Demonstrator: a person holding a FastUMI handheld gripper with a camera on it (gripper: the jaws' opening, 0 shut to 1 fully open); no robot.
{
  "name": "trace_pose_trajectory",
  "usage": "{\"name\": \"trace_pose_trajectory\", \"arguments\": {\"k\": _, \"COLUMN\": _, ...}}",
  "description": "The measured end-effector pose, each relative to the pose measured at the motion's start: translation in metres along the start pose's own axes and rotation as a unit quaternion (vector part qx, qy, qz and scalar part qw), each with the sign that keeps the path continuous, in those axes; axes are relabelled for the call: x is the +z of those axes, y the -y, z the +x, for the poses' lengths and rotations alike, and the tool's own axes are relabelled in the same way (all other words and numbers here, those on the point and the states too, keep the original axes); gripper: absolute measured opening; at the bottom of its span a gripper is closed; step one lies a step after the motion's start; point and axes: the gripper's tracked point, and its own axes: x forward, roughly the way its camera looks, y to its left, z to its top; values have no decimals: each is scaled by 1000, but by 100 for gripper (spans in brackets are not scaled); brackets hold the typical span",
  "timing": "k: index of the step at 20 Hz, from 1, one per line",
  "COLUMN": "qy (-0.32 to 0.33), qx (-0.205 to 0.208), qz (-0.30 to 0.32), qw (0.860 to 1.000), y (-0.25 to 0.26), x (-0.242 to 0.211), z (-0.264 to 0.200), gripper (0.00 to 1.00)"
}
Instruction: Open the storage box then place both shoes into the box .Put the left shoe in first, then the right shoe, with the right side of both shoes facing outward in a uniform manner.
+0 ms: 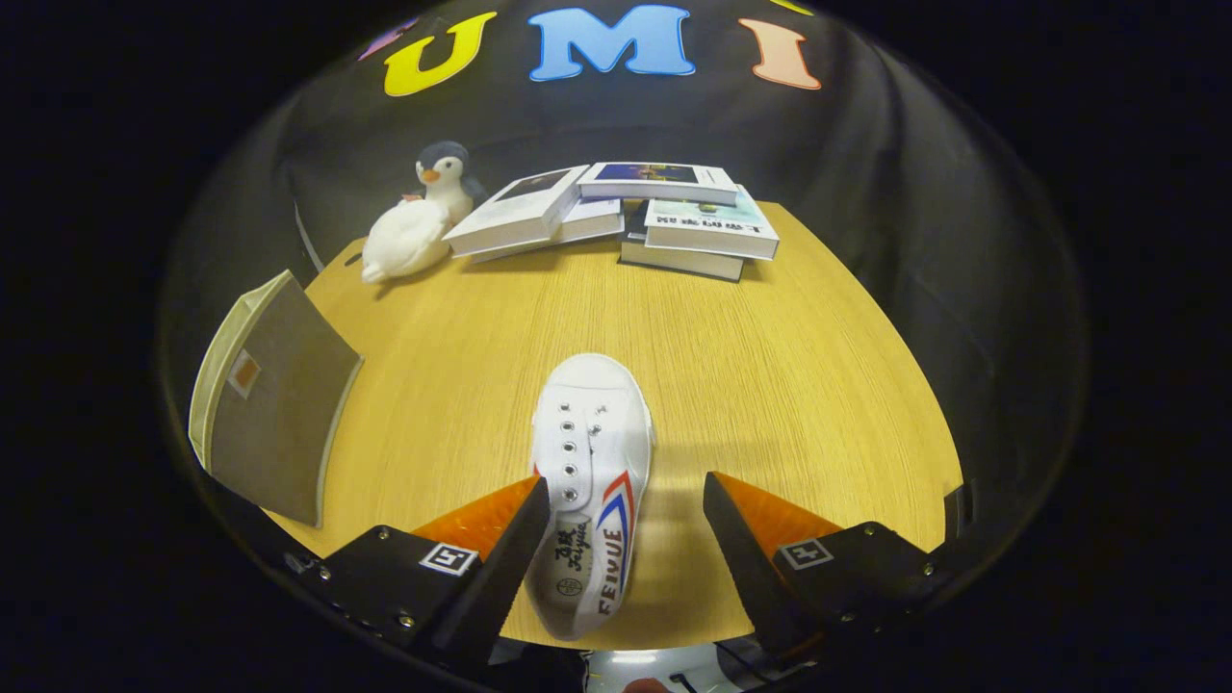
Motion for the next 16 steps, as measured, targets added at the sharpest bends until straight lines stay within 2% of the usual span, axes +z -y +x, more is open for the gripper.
{"name": "trace_pose_trajectory", "arguments": {"k": 6, "qy": -38, "qx": 11, "qz": 5, "qw": 999, "y": 2, "x": -20, "z": 24, "gripper": 97}}
{"name": "trace_pose_trajectory", "arguments": {"k": 8, "qy": -56, "qx": 23, "qz": 10, "qw": 998, "y": -2, "x": -28, "z": 28, "gripper": 89}}
{"name": "trace_pose_trajectory", "arguments": {"k": 9, "qy": -51, "qx": 39, "qz": 21, "qw": 998, "y": -8, "x": -24, "z": 29, "gripper": 82}}
{"name": "trace_pose_trajectory", "arguments": {"k": 10, "qy": -56, "qx": 54, "qz": 33, "qw": 996, "y": -15, "x": -27, "z": 31, "gripper": 68}}
{"name": "trace_pose_trajectory", "arguments": {"k": 12, "qy": -59, "qx": 51, "qz": 32, "qw": 996, "y": -16, "x": -27, "z": 30, "gripper": 40}}
{"name": "trace_pose_trajectory", "arguments": {"k": 14, "qy": -65, "qx": 44, "qz": 29, "qw": 996, "y": -13, "x": -27, "z": 29, "gripper": 40}}
{"name": "trace_pose_trajectory", "arguments": {"k": 15, "qy": -52, "qx": 23, "qz": 48, "qw": 997, "y": -3, "x": -15, "z": 18, "gripper": 24}}
{"name": "trace_pose_trajectory", "arguments": {"k": 16, "qy": -59, "qx": 28, "qz": 67, "qw": 996, "y": -5, "x": -25, "z": 30, "gripper": 7}}
